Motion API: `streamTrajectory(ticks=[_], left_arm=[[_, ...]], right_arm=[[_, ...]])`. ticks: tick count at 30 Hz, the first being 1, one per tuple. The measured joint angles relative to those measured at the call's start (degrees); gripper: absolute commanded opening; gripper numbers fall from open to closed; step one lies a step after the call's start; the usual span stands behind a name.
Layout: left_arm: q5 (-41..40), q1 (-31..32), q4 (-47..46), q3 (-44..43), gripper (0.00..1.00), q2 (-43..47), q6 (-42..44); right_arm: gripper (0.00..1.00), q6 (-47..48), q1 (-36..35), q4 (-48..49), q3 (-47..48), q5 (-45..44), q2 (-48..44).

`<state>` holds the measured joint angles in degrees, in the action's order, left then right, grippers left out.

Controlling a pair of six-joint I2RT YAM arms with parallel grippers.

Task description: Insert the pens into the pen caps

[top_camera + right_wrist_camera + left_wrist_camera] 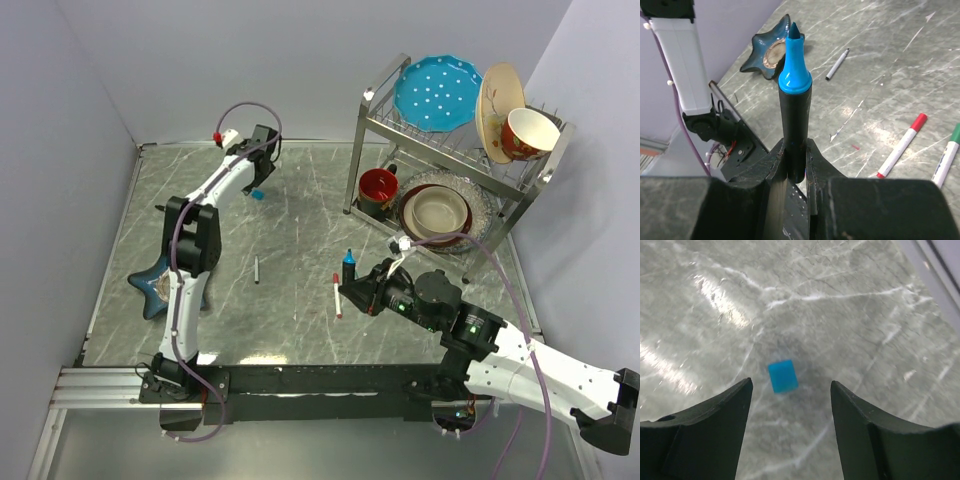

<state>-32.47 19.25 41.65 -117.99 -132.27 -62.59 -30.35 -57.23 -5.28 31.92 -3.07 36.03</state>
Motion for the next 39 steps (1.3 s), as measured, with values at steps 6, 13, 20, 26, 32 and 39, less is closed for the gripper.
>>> streamTrajectory(ticks=[6, 13, 20, 26, 32, 39], left_arm=[[0.02, -0.31, -1.57, -0.46, 0.67, -4.39, 0.46], [0.31, -0.31, -2.67, -0.46, 0.65, -6.67, 0.46], [-0.02, -0.35, -3.19, -0.63, 0.61, -7.39, 0.39], [-0.22, -0.35, -2.93, -0.33, 0.54, -7.39, 0.37], [-0.31, -0.46, -1.29, -0.26, 0.5, -7.17, -0.57], [0.0, -0.46, 1.16, 4.24, 0.4, -4.17, -2.01]], right_arm=[[0.0, 0.26, 0.0, 0.0, 0.02, -1.09, -0.09], [0.0, 0.42, 0.0, -0.26, 0.9, -2.08, -0.11], [0.0, 0.42, 0.0, -0.31, 0.96, -2.67, -0.15], [0.0, 0.42, 0.0, -0.33, 0.96, -3.23, -0.2], [0.0, 0.37, 0.0, -0.48, 1.16, -3.56, -0.44], [0.0, -0.04, -0.81, -0.48, 1.16, -3.8, -1.36]])
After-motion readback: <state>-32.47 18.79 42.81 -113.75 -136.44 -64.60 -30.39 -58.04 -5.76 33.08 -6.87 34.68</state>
